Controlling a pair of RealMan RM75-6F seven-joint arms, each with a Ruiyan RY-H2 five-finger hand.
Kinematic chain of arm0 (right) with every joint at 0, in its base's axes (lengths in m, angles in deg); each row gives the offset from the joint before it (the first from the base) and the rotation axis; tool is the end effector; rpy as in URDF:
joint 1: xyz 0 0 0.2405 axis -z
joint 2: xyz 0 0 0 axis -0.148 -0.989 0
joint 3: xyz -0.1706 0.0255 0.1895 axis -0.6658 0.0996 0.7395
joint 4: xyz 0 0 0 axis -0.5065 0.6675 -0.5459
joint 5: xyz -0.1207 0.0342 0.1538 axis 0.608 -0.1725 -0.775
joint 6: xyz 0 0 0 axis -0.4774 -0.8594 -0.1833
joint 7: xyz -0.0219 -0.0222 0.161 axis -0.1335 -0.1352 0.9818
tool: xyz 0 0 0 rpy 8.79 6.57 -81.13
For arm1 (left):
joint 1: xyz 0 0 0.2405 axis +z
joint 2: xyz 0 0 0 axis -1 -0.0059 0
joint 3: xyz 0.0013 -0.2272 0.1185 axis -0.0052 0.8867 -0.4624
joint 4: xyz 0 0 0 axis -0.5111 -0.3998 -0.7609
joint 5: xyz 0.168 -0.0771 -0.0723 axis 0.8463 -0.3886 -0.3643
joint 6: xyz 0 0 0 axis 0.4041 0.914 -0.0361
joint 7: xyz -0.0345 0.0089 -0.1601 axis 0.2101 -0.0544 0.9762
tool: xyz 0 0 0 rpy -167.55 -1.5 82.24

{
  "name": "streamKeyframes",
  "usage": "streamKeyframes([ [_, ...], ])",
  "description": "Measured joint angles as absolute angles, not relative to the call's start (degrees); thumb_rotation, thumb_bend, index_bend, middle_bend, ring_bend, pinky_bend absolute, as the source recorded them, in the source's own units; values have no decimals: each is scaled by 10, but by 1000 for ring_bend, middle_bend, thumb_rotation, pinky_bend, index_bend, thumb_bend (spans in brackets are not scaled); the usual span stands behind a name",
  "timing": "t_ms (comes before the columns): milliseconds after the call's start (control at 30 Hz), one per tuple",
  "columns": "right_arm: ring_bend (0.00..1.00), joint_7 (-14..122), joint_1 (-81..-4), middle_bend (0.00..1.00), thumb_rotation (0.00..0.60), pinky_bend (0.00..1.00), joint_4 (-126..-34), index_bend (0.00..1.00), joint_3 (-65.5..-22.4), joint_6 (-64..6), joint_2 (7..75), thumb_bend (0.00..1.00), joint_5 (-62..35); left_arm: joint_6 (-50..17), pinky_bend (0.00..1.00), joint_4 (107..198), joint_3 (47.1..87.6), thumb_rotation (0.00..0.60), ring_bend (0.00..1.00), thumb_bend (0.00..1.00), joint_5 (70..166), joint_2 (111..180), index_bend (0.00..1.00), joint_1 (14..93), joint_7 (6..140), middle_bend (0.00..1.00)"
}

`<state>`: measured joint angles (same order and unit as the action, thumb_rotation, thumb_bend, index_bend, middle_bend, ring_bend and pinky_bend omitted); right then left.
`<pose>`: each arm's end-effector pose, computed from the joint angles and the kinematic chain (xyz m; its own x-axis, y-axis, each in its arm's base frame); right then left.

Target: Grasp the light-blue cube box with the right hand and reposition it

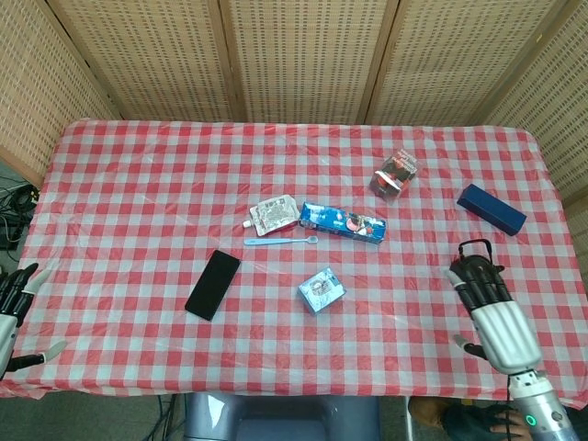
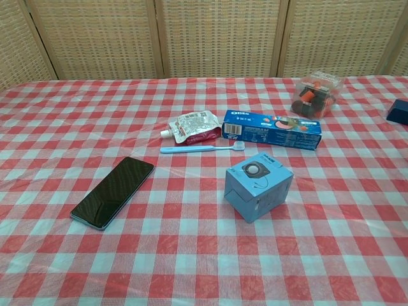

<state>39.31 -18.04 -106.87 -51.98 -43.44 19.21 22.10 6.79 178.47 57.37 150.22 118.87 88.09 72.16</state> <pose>-0.2364 -0.2093 0.1402 0.5397 -0.0312 0.8413 -0.8007 -0.3276 0.5015 -0.2891 0.1655 0.1883 0.4420 0.0553 0.8953 0.8959 -0.0775 -0.4375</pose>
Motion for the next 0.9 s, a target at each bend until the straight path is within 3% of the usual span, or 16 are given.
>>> streamKeyframes([
  [267,0,353,-296,2,600,0,-1082,24,-514,-269,194,0,254,38,0,1787,589,600,0,0,1459,1194,0,867,706,0],
  [533,0,345,-438,25,600,0,-1094,28,-478,-97,271,5,221,-8,0,1783,604,600,0,0,1411,1202,0,845,690,0],
  [900,21,285,-533,69,600,66,-1040,38,-429,-36,383,52,130,-25,0,1779,610,600,0,0,1388,1205,0,834,686,0],
])
